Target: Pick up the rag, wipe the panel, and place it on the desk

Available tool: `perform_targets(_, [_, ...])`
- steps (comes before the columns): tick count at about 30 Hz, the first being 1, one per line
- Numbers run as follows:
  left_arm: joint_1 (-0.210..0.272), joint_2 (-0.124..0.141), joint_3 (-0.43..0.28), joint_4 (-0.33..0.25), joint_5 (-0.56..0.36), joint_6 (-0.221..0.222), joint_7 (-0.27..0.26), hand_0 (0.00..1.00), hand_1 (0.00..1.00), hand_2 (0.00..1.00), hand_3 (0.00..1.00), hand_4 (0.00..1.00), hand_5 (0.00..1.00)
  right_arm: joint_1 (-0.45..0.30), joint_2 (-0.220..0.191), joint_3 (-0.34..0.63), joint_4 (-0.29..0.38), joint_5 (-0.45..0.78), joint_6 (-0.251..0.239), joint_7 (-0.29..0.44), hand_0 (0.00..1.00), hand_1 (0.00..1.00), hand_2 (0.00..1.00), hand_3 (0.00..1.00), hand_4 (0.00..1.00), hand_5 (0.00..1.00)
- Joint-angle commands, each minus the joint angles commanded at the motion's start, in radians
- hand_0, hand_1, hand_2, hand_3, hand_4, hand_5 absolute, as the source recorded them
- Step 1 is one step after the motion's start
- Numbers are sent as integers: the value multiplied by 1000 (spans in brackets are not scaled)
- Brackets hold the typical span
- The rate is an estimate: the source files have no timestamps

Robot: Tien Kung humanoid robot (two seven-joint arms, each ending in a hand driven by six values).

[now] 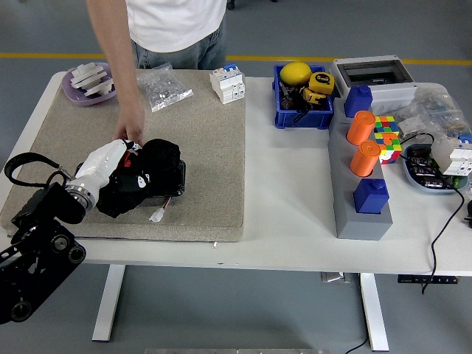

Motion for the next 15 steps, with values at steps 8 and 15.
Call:
perform_targets(8, [-32,-11,55,-13,-3,-6,12,207,117,542,517,239,2,2,-2,-1,1,0,1,0,746,588,640,615,998,628])
perform_targets(15, [-46,-17,88,-19,1,-10,23,208,117,541,517,242,2,3,-1,-2,0,1,1,0,745,587,640,615,998,628])
